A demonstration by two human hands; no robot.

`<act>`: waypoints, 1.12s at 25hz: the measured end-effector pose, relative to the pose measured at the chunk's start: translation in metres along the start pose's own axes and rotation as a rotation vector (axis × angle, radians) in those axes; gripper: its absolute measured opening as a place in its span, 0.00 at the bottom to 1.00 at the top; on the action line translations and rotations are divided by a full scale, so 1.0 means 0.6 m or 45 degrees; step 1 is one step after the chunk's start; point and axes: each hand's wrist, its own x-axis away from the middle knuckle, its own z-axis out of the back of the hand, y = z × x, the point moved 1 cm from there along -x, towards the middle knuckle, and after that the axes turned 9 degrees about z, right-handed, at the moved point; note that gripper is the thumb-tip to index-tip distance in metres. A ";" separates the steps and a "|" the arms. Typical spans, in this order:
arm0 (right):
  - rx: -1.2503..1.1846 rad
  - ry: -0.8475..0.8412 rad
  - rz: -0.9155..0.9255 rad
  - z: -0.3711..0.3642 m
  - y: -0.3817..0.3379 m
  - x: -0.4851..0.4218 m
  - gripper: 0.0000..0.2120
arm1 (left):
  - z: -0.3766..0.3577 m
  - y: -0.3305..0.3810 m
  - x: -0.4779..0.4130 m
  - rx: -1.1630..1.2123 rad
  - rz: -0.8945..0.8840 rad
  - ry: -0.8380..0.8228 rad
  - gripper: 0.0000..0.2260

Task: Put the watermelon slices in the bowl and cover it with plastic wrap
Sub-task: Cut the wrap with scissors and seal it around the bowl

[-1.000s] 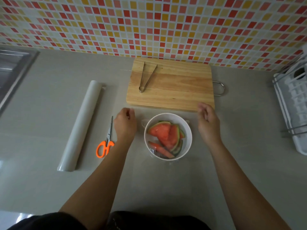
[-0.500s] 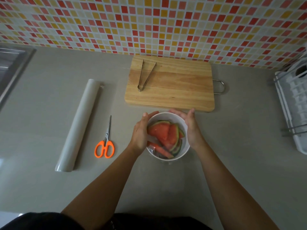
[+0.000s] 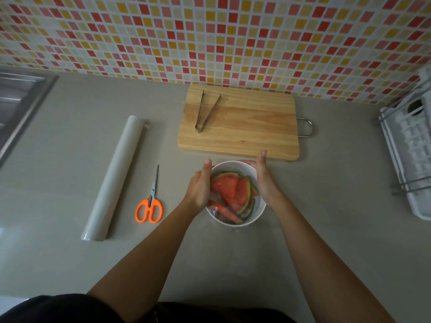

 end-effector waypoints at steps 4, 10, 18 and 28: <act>0.475 0.054 0.275 0.022 0.003 0.002 0.52 | 0.013 0.010 0.005 -0.085 -0.083 0.079 0.27; -0.308 -0.391 0.142 0.008 -0.002 -0.016 0.40 | -0.002 -0.005 0.011 0.325 -0.030 -0.129 0.28; -0.204 -0.337 -0.227 0.005 -0.008 -0.042 0.53 | 0.001 -0.006 0.002 0.047 0.001 0.021 0.30; 0.504 -0.107 -0.020 0.009 -0.033 -0.015 0.62 | 0.012 0.000 0.016 -0.226 -0.084 0.313 0.37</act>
